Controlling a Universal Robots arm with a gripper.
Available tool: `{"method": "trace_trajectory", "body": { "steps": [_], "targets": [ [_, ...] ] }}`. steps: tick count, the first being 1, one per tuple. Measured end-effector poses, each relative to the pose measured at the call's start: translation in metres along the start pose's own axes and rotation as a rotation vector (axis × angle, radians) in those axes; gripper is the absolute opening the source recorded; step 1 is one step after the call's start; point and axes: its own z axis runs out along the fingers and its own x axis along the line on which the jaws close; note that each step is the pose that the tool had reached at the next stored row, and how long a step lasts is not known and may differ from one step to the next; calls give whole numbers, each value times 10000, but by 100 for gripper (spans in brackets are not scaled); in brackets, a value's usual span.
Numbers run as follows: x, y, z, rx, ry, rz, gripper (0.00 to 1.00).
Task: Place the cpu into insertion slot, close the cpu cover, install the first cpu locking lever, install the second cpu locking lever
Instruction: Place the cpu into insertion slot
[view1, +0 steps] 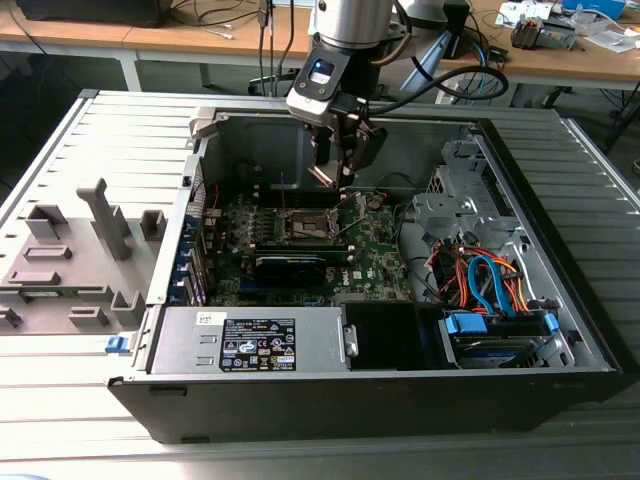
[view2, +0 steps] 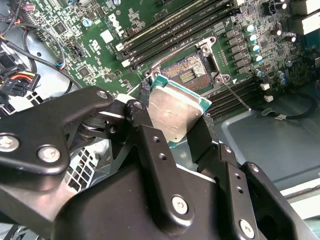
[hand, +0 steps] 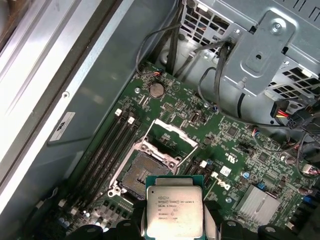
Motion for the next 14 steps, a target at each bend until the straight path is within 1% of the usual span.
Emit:
{"method": "trace_trajectory", "body": {
  "steps": [14],
  "targets": [
    [0, 0, 7, 9, 13, 445, 55]
  ]
}}
